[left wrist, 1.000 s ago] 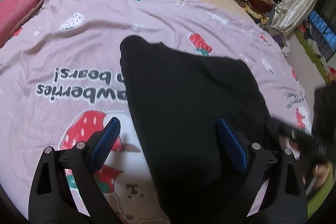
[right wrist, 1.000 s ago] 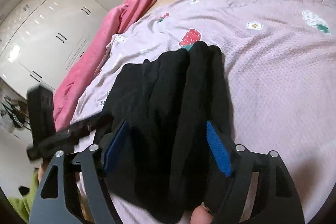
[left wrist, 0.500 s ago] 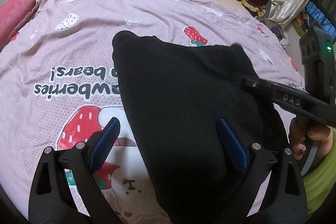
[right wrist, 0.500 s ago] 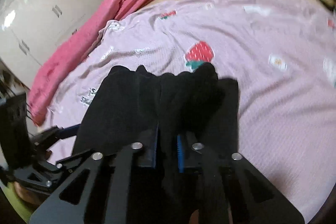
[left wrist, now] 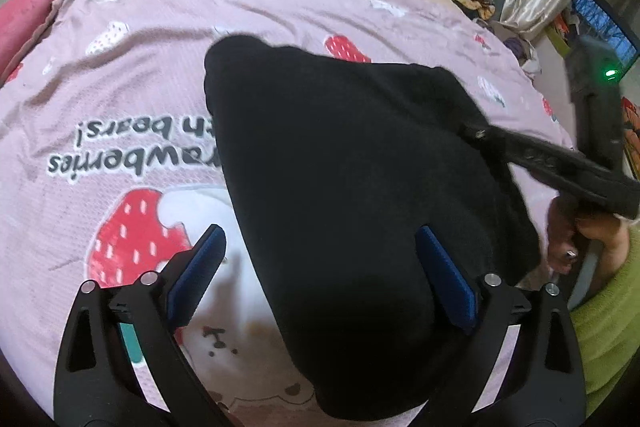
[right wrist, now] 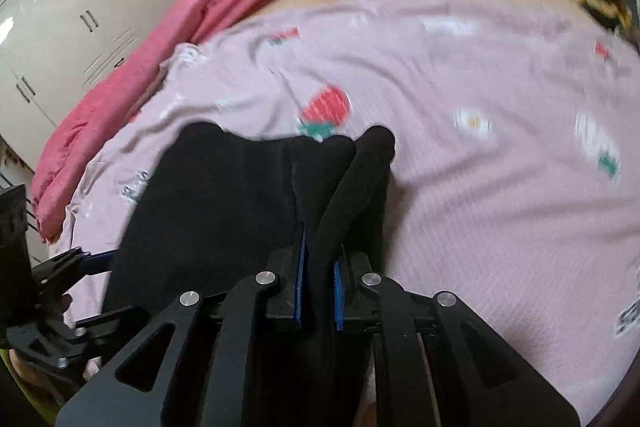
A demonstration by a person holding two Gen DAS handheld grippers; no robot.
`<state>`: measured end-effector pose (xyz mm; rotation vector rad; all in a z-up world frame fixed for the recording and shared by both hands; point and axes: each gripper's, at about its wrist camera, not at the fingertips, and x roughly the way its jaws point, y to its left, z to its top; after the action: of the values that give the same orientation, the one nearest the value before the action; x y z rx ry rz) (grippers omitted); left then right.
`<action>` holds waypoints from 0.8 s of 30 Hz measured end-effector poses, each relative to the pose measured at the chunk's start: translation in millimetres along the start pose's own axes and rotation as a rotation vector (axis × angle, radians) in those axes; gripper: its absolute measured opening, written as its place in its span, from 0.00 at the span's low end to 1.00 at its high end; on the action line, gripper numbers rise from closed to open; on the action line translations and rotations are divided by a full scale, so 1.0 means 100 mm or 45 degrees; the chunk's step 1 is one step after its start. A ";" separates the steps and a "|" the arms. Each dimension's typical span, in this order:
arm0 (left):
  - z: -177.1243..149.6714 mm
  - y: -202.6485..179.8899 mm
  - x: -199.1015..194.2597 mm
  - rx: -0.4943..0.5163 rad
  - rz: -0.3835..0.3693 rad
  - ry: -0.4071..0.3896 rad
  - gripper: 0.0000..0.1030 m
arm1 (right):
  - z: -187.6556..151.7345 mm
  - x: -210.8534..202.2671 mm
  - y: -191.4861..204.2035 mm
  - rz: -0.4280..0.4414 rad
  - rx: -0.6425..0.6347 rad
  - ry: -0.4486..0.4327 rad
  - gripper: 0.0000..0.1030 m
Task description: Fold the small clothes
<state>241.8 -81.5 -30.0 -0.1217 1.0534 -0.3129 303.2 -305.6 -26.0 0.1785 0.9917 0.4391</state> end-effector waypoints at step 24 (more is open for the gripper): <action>-0.49 -0.07 -0.77 0.025 0.015 -0.172 0.91 | -0.94 -1.52 0.59 -0.258 -0.053 -0.419 0.93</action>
<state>162.9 -61.5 12.2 -0.1176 0.9164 -0.3004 136.9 -323.4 60.0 0.1067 0.6688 0.2343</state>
